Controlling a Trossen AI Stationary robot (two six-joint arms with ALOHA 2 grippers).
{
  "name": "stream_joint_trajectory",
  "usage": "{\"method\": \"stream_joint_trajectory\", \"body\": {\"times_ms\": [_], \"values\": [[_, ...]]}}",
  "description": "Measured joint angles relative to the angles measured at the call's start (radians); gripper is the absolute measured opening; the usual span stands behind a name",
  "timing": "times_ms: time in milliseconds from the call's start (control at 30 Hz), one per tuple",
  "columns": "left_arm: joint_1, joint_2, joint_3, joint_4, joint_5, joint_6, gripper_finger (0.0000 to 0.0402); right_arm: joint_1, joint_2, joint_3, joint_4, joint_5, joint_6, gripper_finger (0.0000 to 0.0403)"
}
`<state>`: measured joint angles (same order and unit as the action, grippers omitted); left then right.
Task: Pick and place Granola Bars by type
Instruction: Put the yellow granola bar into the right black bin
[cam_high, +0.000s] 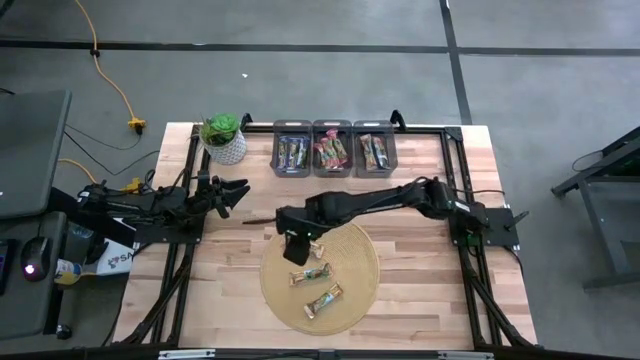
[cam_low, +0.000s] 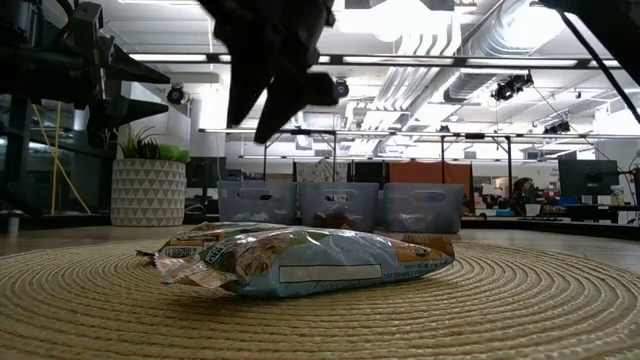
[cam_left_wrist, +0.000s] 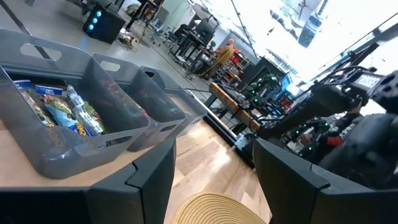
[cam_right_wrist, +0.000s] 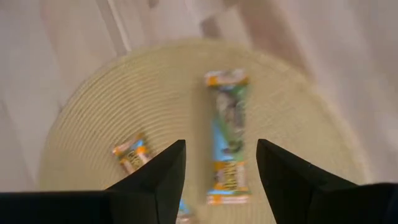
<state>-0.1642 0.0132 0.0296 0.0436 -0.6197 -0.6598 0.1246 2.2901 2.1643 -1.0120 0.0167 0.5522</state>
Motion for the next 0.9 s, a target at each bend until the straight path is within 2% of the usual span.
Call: {"method": "stream_joint_trajectory", "body": {"times_ms": [133,467,900], "values": [[0.000,0.000,0.000,0.000,0.000,0.000,0.0211,0.007,0.043,0.000,0.007,-0.051,0.017,0.0181],[0.000,0.000,0.000,0.000,0.000,0.000,0.0211,0.009,0.098,-0.002,0.003,-0.053,0.029,0.0181],[0.000,0.000,0.000,0.000,0.000,0.000,0.0211,0.006,0.098,-0.150,0.086,-0.056,0.035,0.0181]]}}
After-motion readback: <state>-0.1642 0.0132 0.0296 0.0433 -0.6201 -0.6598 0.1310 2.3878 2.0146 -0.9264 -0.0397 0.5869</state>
